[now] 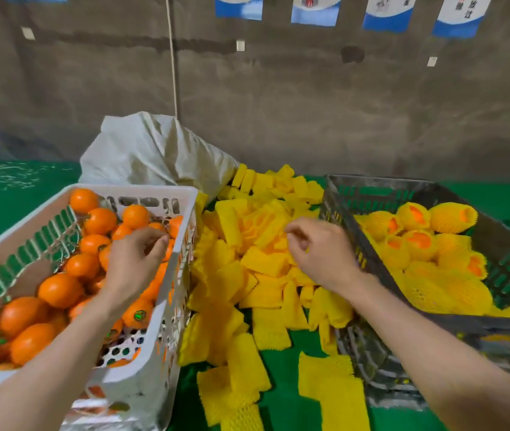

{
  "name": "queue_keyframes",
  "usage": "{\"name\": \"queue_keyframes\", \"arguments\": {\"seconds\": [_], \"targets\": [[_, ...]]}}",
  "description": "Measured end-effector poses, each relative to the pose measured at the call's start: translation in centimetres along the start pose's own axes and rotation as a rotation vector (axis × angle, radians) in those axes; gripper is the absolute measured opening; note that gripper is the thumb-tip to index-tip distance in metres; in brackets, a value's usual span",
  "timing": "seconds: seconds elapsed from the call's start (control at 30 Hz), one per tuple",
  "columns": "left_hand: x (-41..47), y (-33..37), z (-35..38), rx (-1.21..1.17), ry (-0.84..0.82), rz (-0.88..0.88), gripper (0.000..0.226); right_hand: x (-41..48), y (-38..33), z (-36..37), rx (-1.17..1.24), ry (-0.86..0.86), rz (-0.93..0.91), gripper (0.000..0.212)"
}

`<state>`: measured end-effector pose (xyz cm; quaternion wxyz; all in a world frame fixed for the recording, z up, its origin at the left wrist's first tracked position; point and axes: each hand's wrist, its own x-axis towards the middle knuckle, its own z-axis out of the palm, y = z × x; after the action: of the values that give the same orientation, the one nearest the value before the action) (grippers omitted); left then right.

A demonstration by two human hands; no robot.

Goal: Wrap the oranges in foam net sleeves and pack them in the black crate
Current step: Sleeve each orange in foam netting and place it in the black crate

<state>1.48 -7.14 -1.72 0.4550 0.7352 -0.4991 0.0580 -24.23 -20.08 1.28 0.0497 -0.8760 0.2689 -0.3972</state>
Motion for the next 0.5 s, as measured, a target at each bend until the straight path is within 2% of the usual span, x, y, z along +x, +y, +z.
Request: {"name": "queue_keyframes", "arguments": {"seconds": [0.1,0.2,0.33,0.43,0.5], "targets": [[-0.5,-1.0,0.5,0.015,-0.099,0.041,0.010,0.6,-2.0,6.7,-0.083,-0.467,0.114,0.034],[-0.6,-0.9,0.6,0.037,-0.164,0.121,0.010,0.1,-2.9,13.8,-0.288,-0.784,0.069,0.056],[-0.5,-0.9,0.4,0.029,-0.201,0.140,0.010,-1.3,-2.3,19.9,-0.312,-0.830,0.209,0.058],[-0.5,-0.9,0.5,-0.043,-0.201,0.127,0.011,-1.5,-0.6,20.0,-0.470,-0.857,0.141,0.045],[-0.3,-0.9,0.5,-0.061,-0.166,0.104,0.011,-0.8,0.4,18.9,-0.512,-0.763,0.141,0.038]]}}
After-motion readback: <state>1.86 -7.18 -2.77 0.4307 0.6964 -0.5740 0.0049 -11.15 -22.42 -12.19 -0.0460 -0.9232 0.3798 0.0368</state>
